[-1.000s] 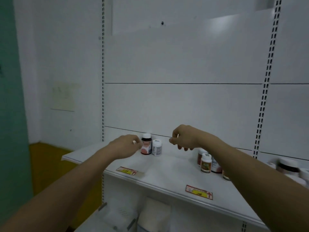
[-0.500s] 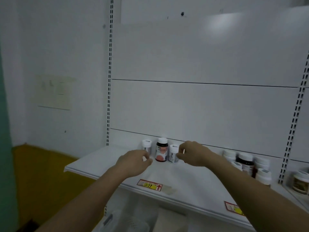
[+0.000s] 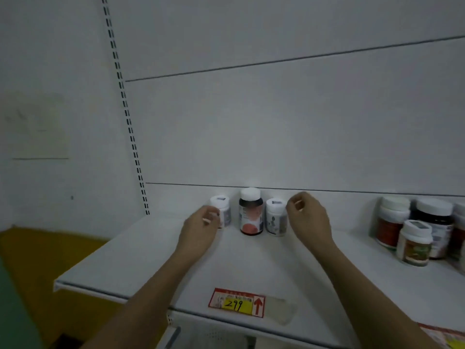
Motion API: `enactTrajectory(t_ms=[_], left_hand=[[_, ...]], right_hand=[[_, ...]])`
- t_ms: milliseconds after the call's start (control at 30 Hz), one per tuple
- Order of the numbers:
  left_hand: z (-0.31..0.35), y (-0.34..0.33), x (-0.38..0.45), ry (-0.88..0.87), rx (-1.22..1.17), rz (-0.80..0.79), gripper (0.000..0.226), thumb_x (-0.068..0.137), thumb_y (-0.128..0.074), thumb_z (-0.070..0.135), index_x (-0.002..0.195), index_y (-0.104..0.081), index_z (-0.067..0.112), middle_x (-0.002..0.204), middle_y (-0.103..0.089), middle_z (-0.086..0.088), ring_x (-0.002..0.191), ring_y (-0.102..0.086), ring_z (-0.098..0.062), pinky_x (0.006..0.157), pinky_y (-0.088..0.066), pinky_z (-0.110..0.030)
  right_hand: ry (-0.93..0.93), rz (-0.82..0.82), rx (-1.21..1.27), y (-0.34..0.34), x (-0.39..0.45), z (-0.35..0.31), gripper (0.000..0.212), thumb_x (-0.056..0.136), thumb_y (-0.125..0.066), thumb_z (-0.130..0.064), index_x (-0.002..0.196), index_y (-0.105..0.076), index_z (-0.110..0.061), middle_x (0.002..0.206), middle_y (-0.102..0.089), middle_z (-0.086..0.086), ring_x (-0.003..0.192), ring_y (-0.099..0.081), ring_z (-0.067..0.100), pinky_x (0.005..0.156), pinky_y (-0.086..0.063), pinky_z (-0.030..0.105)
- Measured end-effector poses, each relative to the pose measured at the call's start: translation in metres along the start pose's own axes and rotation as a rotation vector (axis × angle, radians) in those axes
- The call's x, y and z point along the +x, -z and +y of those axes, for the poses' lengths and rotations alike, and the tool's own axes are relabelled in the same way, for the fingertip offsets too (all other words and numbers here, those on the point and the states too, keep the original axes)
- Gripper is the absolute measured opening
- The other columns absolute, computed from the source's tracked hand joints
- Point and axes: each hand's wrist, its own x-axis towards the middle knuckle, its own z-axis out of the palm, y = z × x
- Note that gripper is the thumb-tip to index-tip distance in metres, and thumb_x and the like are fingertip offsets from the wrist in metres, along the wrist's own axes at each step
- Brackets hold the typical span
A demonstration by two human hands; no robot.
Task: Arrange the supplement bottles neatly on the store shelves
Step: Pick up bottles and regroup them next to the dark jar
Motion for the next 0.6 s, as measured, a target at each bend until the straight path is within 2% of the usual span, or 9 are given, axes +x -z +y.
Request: enactTrajectory(t_ms=[133,233,333,433,533,600], left_hand=[[-0.008,-0.002,0.06,-0.072,-0.029,0.113,0.019,0.096,-0.052,0.023,0.111,-0.065,0.021,0.107,-0.065,0.0,0.091,-0.061,-0.016,0.077,-0.047,-0.028],[-0.02,-0.017,0.08,-0.111,-0.013,0.065,0.023,0.097,-0.052,0.033,0.115,-0.063,0.024,0.114,-0.06,-0.001,0.093,-0.059,-0.015,0.086,-0.051,-0.034],[-0.033,-0.031,0.085,-0.159,-0.056,-0.036,0.024,0.093,-0.059,0.038,0.114,-0.061,0.029,0.115,-0.054,0.002,0.099,-0.056,-0.012,0.08,-0.045,-0.019],[-0.039,-0.026,0.093,-0.191,-0.116,-0.224,0.031,0.084,-0.073,0.026,0.112,-0.061,0.032,0.117,-0.056,0.003,0.098,-0.059,-0.011,0.073,-0.044,-0.011],[-0.038,-0.012,0.095,-0.206,-0.156,-0.356,0.037,0.079,-0.079,0.023,0.112,-0.063,0.03,0.117,-0.061,0.006,0.096,-0.063,-0.007,0.067,-0.048,-0.01],[-0.038,-0.008,0.093,-0.225,-0.185,-0.424,0.035,0.08,-0.077,0.024,0.111,-0.063,0.032,0.113,-0.064,0.01,0.096,-0.064,-0.007,0.068,-0.051,-0.011]], right_hand=[[0.036,0.065,-0.051,-0.014,0.036,-0.004,0.011,0.095,-0.049,-0.027,0.093,-0.057,-0.02,0.094,-0.061,-0.002,0.082,-0.057,0.02,0.068,-0.042,0.031],[0.043,0.092,-0.066,-0.025,0.037,0.004,0.015,0.095,-0.049,-0.038,0.096,-0.054,-0.023,0.1,-0.059,0.0,0.084,-0.056,0.017,0.072,-0.046,0.034],[0.053,0.021,-0.121,-0.031,0.03,0.012,0.031,0.089,-0.054,-0.055,0.103,-0.051,-0.027,0.103,-0.056,-0.003,0.089,-0.057,0.016,0.076,-0.052,0.039],[-0.002,-0.071,-0.117,-0.037,0.026,0.015,0.051,0.077,-0.064,-0.063,0.106,-0.045,-0.026,0.104,-0.053,-0.003,0.09,-0.056,0.016,0.076,-0.053,0.041],[0.021,-0.111,-0.093,-0.038,0.029,0.018,0.049,0.077,-0.073,-0.049,0.108,-0.046,-0.022,0.107,-0.055,0.001,0.09,-0.056,0.017,0.075,-0.053,0.037],[0.056,-0.175,-0.064,-0.034,0.031,0.021,0.036,0.083,-0.071,-0.035,0.107,-0.048,-0.021,0.106,-0.058,-0.001,0.086,-0.058,0.013,0.068,-0.049,0.024]])
